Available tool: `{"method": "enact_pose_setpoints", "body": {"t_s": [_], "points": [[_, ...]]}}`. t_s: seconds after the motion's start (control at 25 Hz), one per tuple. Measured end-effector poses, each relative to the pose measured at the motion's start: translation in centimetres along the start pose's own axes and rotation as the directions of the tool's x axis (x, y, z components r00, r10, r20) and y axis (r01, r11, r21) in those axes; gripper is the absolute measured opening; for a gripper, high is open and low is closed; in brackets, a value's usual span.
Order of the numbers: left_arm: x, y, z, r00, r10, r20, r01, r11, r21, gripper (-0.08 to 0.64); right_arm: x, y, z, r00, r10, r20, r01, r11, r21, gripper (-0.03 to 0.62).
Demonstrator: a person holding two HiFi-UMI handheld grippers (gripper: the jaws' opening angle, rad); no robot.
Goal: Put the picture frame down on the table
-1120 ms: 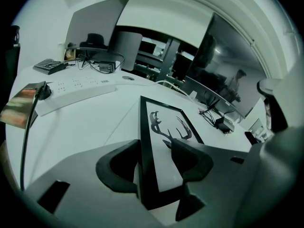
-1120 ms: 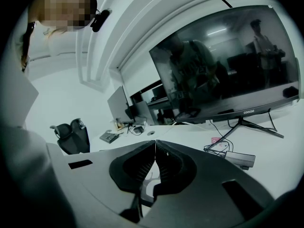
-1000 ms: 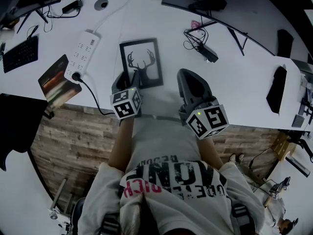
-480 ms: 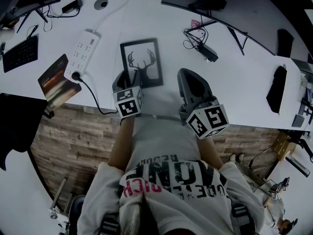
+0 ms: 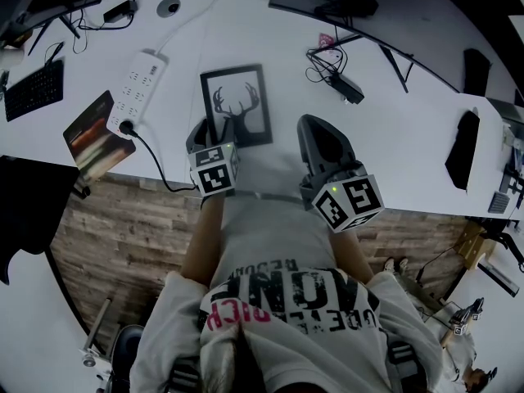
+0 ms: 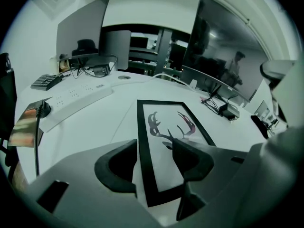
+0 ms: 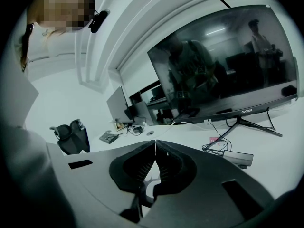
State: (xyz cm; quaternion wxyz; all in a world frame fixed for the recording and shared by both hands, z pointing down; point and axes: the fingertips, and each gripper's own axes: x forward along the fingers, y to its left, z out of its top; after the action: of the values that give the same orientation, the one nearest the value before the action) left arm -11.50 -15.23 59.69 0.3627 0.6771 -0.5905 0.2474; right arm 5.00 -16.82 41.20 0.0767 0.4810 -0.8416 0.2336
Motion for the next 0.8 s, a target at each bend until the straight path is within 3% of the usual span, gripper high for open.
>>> {"method": "enact_pose_setpoints", "body": {"t_s": [0.6,0.8], "points": [[-0.8,0.2,0.8,1.0,-0.009,0.03,0.01,0.999,-0.044,0.229,-0.2,0.1,0.2,1.0,0.006,0.008,-0.006,1.0,0.002,0.002],[-1.8,0.5,1.7,0.998,-0.005,0.065,0.008,0.999,-0.04,0.166,-0.2,0.6,0.3,1.0,0.016,0.015,-0.016,1.0,-0.003,0.002]]}}
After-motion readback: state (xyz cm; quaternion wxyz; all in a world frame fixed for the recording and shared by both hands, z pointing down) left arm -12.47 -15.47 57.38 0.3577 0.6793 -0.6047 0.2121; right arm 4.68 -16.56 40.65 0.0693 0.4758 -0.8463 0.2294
